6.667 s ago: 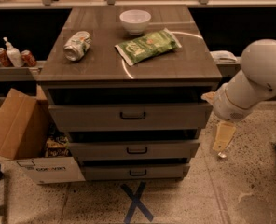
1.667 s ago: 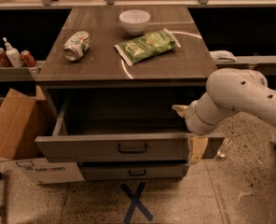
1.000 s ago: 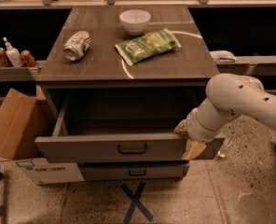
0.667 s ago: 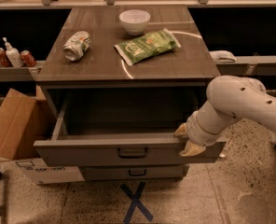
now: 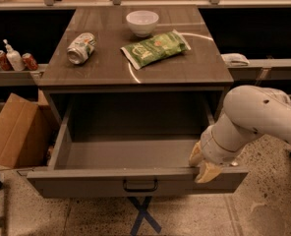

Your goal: Open top drawer

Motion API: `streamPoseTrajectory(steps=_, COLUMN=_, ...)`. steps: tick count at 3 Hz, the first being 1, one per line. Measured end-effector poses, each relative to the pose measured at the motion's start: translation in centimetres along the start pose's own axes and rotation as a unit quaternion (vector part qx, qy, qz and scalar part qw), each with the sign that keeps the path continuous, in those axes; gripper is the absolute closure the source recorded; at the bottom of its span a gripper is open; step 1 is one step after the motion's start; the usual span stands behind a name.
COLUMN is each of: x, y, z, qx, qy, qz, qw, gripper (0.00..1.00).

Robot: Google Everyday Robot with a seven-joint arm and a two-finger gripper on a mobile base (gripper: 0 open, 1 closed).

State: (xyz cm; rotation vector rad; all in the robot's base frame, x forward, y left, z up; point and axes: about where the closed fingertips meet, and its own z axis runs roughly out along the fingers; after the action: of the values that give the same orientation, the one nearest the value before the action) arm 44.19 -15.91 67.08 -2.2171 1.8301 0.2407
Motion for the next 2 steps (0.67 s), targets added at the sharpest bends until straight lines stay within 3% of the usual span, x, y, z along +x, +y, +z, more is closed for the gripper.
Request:
streamPoseTrajectory(steps=1, x=-0.03, y=-0.04, z=0.01, qx=0.000, qy=0.001, qz=-0.001, qw=1.0000, gripper=0.82)
streamPoseTrajectory(steps=2, x=0.21, y=-0.27, z=-0.94, qx=0.011, qy=0.000, qz=0.002, qw=0.9999, gripper=0.50)
